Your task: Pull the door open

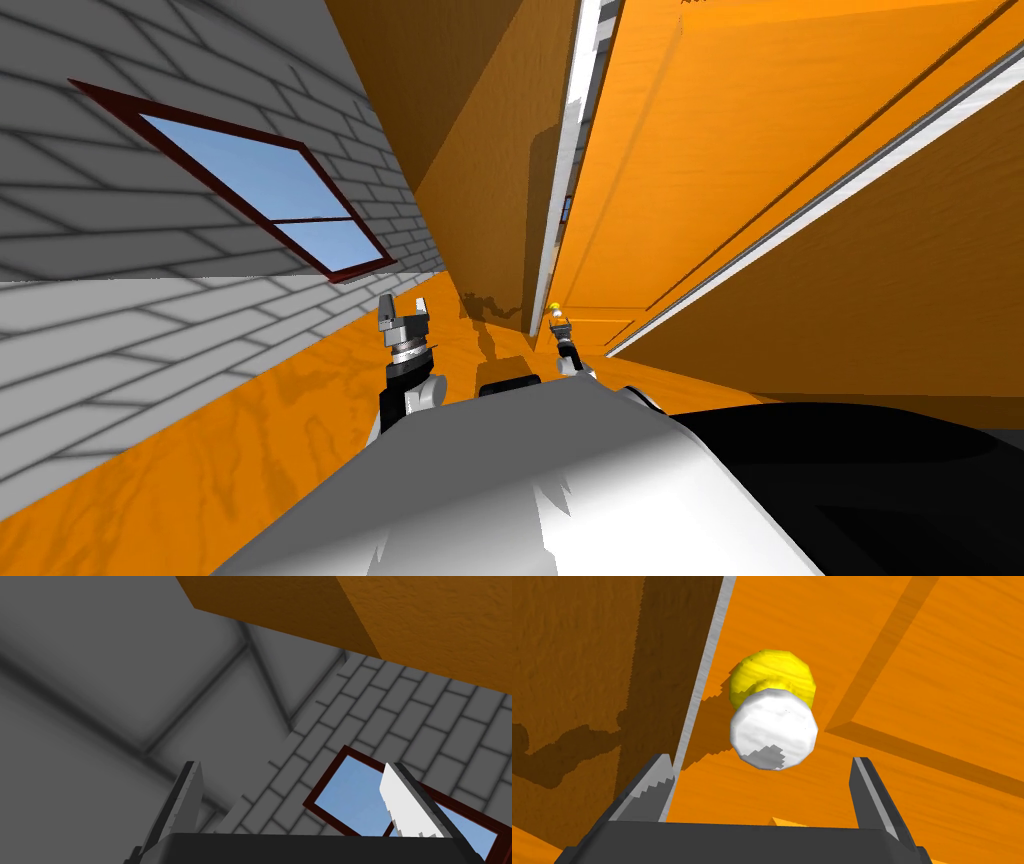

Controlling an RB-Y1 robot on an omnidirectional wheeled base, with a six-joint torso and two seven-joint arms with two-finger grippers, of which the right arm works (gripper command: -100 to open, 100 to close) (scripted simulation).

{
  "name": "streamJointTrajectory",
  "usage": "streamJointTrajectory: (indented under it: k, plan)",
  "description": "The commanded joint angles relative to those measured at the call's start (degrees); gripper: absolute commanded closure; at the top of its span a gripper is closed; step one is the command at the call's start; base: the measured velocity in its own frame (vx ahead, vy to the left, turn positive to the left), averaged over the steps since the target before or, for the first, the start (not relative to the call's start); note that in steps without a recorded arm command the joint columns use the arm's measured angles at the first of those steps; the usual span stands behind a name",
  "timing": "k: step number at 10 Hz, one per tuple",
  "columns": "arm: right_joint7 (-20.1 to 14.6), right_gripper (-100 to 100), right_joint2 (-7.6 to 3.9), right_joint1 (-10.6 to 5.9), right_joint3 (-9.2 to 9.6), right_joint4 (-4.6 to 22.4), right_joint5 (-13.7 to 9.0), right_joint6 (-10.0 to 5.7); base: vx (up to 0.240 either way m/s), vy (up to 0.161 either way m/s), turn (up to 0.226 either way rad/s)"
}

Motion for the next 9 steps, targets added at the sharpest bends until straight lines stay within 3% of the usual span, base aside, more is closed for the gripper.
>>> streamJointTrajectory:
  k: [1,9]
  plan:
    - [-2.9,-100,0.25,0.01,0.47,-0.5,-1.1,0.32,-0.062,-0.025,0.046]
    - [-13.7,-100,1.16,-0.12,2.19,-1.8,-5.1,1.21,-0.068,-0.024,0.032]
